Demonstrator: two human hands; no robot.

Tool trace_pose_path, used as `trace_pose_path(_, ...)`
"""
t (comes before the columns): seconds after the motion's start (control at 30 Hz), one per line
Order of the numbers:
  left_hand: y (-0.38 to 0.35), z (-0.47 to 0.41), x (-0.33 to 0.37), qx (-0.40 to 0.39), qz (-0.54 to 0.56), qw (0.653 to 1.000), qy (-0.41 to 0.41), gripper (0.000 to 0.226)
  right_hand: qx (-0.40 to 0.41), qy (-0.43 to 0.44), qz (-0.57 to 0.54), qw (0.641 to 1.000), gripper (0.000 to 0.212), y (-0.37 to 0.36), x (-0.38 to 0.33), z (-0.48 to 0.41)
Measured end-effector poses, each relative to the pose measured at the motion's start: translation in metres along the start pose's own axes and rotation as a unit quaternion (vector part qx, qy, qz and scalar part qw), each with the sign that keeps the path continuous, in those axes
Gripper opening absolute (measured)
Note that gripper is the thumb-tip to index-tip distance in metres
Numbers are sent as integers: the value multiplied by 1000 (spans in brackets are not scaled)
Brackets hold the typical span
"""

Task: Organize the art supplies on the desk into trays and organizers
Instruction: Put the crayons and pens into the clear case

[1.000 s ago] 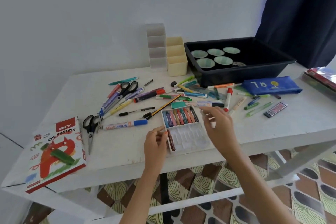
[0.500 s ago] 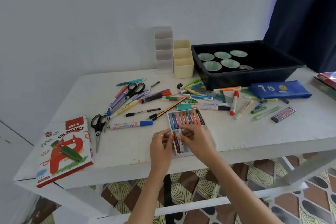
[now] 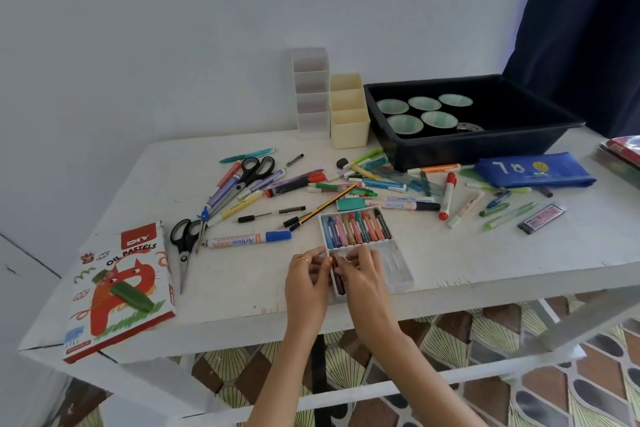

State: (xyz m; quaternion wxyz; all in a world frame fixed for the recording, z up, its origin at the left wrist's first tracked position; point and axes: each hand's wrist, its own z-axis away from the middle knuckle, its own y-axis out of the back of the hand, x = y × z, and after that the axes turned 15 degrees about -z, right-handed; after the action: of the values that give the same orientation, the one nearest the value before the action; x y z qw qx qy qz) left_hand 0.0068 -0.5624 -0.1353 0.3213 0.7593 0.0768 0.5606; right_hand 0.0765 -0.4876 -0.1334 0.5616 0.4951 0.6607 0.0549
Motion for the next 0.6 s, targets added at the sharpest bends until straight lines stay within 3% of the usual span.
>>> trace_pose_path(0.23,1,1,3,-8,-3,1000,2,26,-7,31,28,999,33,4,1,2)
trace_pose_path(0.4,1,1,18,30,12,999,41,23,41,-10,-113,993,30,36,-1,-6)
trace_pose_path(0.5,-2,2,37,82,-7,997,5,19,94,-51,-143,984,30,58,6,-9)
trace_pose_path(0.6,-15,0,54,62,-13,997,-32,16,108,-76,-158,979,29,77,25,-8)
